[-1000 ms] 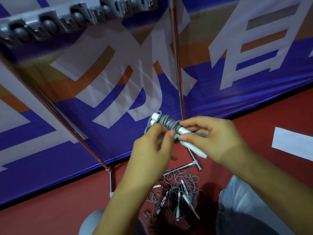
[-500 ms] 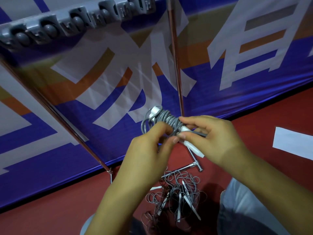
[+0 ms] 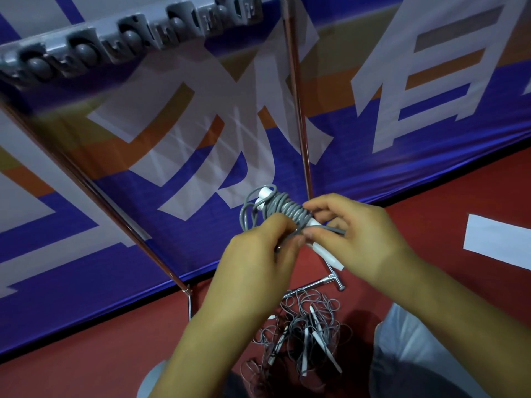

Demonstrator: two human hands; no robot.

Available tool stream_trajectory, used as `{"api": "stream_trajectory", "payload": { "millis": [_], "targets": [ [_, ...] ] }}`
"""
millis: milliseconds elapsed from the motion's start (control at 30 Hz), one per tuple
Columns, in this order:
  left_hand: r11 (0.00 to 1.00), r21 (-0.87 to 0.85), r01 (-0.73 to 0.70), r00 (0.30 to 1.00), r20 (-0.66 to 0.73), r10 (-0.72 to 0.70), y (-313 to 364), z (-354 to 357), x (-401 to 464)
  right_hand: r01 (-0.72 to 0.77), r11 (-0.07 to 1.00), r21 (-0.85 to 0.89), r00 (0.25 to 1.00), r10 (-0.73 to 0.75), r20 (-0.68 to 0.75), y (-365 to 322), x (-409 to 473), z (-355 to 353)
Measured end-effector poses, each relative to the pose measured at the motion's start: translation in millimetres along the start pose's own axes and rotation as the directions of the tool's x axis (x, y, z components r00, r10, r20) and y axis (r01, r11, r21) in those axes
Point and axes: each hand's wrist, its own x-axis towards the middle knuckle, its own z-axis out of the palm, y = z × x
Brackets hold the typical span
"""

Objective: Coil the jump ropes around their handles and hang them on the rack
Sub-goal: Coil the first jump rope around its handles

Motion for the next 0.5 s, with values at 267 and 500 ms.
{"api": "stream_trajectory", "payload": {
  "millis": [267, 500],
  "targets": [
    [0.988, -0.079, 0.135, 0.99, -0.036, -0.138, -4.6, 1.1, 2.0, -0.023, 0.98, 0.196, 0.996, 0.038, -0.077, -8.3, -3.2, 2.9],
    [0.971, -0.192, 0.141, 0.949, -0.255, -0.188, -12.3, 18.0, -2.2, -0.068, 0.893, 0.445, 0.988, 0.124, -0.097, -8.9, -0.8, 3.7]
  ]
}}
